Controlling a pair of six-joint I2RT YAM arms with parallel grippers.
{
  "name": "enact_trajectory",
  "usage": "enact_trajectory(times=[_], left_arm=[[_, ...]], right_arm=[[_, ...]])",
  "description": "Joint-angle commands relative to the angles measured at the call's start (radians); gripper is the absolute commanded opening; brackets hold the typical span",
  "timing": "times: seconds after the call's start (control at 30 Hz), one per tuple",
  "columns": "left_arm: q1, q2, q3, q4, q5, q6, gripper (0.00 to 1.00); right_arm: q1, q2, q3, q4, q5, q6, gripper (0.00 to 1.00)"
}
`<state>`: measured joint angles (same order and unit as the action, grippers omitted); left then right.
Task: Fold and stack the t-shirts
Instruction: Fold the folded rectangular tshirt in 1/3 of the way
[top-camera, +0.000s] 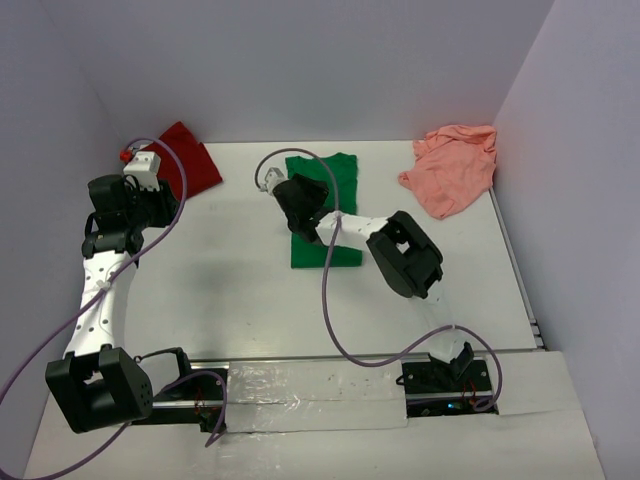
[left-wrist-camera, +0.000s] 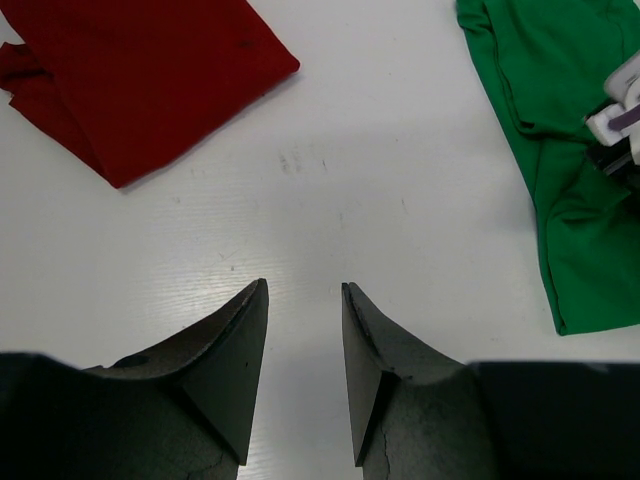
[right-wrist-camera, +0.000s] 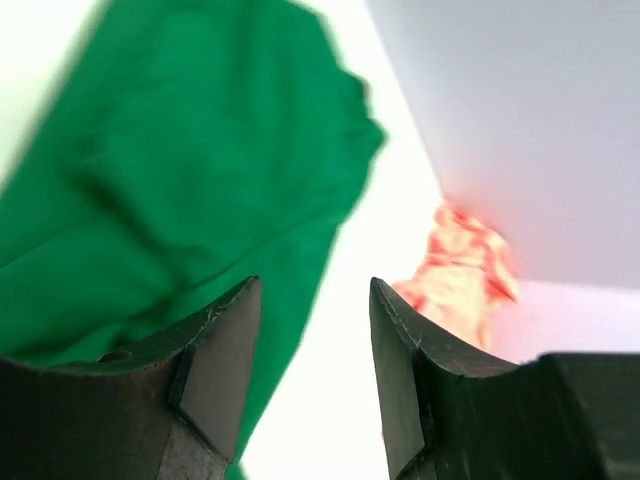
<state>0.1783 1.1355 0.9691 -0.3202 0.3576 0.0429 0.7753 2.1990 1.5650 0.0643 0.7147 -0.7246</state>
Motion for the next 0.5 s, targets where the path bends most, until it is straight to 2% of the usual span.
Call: enact_trajectory(times=[0.0,0.07,0.1,0.13,0.17,0.2,0.23,0.27,0.37,0.47], left_arm=[[0.006,-0.003,0.0,0.007,0.03,0.012,0.45],[0.007,-0.008,-0.003,0.007,0.03,0.012,0.45],[0.006,-0.008,-0.003,0.007,0.027,0.015,0.45],[0.007,-0.011,-0.006,0.009,0.024,0.014,0.44],[0.007,-0.013,-0.006,0.01,0.026,0.014,0.45],[0.007,-0.014,-0.006,0.007,0.027,0.014,0.45],[0.006,-0.016,-0.006,0.007,0.029,0.014,0.45],[0.006,-0.017,-0.006,0.009,0.026,0.014,0.45],[0.006,-0.02,-0.007,0.006,0.032,0.015,0.45],[0.007,-0.022,-0.009,0.006,0.032,0.017,0.44]], right_arm=[[-0.013,-0.025,-0.033,0.393,0.204,-0.087,0.54],[-0.013,-0.093,-0.036,0.3,0.134,0.015,0.49],[-0.013,-0.146,-0.022,0.173,0.114,0.068,0.45],[-0.016,-0.177,-0.02,0.108,0.085,0.167,0.01],[-0.016,-0.206,-0.01,0.03,-0.029,0.213,0.0],[-0.016,-0.261,0.001,-0.11,-0.068,0.25,0.0],[-0.016,-0.29,0.007,-0.179,-0.113,0.314,0.0],[-0.016,-0.317,0.013,-0.245,-0.232,0.341,0.0],[-0.015,-0.398,0.039,-0.511,-0.369,0.411,0.0],[-0.018,-0.429,0.056,-0.643,-0.429,0.444,0.0]])
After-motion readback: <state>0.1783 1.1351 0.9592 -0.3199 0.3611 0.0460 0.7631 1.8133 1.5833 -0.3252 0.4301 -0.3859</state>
